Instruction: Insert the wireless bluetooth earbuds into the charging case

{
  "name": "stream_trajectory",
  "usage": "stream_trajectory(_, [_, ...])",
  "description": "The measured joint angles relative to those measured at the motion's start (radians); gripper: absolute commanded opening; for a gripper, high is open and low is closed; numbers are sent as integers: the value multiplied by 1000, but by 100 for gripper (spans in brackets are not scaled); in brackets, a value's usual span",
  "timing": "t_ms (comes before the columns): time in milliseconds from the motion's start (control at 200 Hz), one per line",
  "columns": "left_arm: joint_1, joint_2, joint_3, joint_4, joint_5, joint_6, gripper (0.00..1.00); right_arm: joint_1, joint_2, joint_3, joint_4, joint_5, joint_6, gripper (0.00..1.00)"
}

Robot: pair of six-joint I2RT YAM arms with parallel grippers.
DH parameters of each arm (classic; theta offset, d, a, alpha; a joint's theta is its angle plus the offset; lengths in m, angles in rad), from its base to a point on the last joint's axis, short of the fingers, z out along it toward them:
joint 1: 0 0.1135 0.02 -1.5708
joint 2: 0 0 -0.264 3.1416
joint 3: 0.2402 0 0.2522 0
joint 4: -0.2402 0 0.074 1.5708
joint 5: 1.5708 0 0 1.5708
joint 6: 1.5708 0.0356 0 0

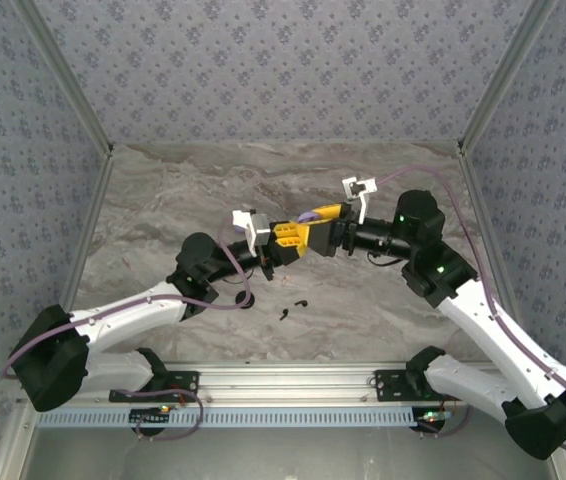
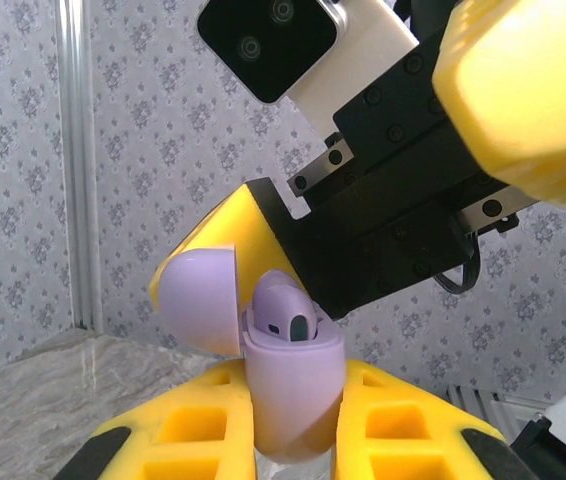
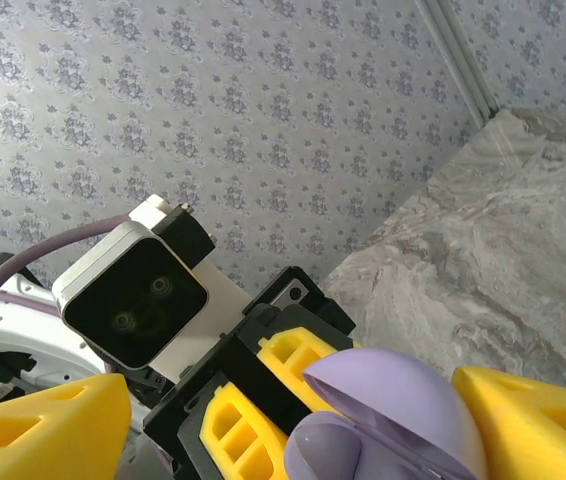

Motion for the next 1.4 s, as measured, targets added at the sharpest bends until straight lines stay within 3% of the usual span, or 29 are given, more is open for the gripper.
stream_trajectory(380, [-5, 0, 5, -9, 19, 11, 0, 6, -68, -15, -8, 19, -45, 85])
stream_trajectory(565, [-5, 0, 5, -29, 13, 11, 0, 13, -72, -13, -54, 59, -64, 92])
stream_trajectory(650, [-5, 0, 5, -37, 7, 10, 0, 14, -69, 15, -154, 139, -87, 100])
stream_trajectory(835, [-5, 0, 12, -101, -24, 11, 0, -30, -69, 126, -354, 362, -135, 100])
stream_trajectory(1044, [33, 67, 113, -280, -64, -5, 0, -94, -182, 95, -483, 575, -126, 100])
stream_trajectory(1254, [142, 213, 159, -420, -117, -135, 0, -137, -299, 13, -582, 679, -85, 100])
stream_trajectory(1399, [211, 332, 201, -550, -161, -248, 0, -138, -342, -108, -580, 684, -24, 100])
